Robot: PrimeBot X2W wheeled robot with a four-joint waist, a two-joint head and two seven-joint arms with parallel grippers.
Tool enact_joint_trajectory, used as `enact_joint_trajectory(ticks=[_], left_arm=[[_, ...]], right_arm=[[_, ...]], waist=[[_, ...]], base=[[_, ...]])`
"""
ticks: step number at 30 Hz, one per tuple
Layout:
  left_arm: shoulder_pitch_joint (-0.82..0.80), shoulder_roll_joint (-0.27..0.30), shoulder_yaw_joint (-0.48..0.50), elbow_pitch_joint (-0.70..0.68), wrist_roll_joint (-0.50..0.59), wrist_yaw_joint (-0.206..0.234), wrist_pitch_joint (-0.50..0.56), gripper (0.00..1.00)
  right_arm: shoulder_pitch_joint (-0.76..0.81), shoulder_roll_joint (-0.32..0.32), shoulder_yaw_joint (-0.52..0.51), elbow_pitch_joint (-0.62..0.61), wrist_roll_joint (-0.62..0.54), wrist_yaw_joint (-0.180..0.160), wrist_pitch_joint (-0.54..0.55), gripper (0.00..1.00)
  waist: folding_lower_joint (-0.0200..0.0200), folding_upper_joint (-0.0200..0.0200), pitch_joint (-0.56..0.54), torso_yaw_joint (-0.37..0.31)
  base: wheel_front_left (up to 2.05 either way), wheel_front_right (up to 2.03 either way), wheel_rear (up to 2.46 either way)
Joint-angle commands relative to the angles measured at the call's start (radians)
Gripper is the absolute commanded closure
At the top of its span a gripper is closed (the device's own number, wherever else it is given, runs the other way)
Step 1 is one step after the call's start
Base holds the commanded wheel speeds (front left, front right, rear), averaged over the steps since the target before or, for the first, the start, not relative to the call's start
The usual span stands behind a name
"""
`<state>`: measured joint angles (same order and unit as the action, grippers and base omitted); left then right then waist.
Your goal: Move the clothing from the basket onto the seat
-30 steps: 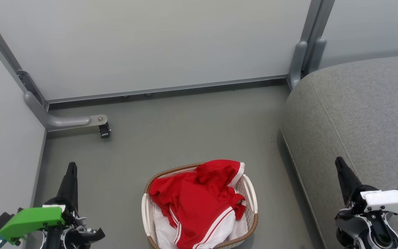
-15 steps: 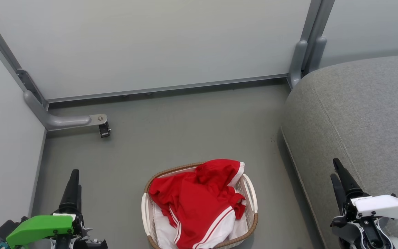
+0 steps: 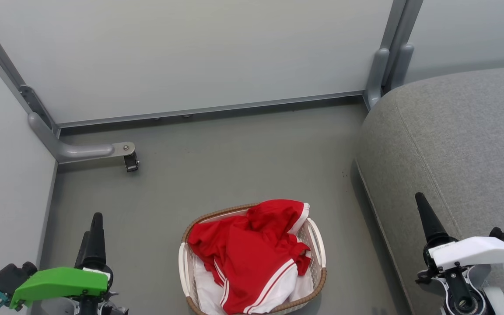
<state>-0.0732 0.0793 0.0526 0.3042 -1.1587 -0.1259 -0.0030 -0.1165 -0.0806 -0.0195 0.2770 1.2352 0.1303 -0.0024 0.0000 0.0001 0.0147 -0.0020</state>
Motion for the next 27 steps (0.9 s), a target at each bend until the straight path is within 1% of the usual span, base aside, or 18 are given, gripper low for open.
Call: enact_joint_trajectory(ticks=[1, 10, 13, 27], left_arm=[[-0.031, 0.017, -0.006, -0.015, 0.060, -0.002, -0.013, 0.00], [-0.026, 0.032, -0.032, -0.012, 0.237, -0.002, -0.047, 0.00], [-0.026, 0.039, -0.046, -0.007, 0.297, 0.008, -0.057, 0.00], [-0.032, 0.067, -0.095, 0.017, 0.483, 0.034, -0.102, 0.00]], right_arm=[[-0.029, -0.013, 0.008, -0.016, -0.052, 0.000, -0.014, 0.00], [-0.043, -0.023, 0.049, -0.014, -0.226, 0.000, -0.047, 0.00], [-0.047, -0.024, 0.057, -0.010, -0.279, 0.000, -0.058, 0.00], [-0.062, -0.033, 0.088, 0.020, -0.478, 0.000, -0.103, 0.00]], waist=[[0.0000, -0.0001, 0.001, 0.000], [0.0000, -0.0001, 0.006, 0.000], [0.0000, -0.0001, 0.007, 0.001], [0.0000, -0.0001, 0.017, 0.002]], base=[[0.00, 0.00, 0.00], [0.00, 0.00, 0.00], [0.00, 0.00, 0.00], [0.00, 0.00, 0.00]])
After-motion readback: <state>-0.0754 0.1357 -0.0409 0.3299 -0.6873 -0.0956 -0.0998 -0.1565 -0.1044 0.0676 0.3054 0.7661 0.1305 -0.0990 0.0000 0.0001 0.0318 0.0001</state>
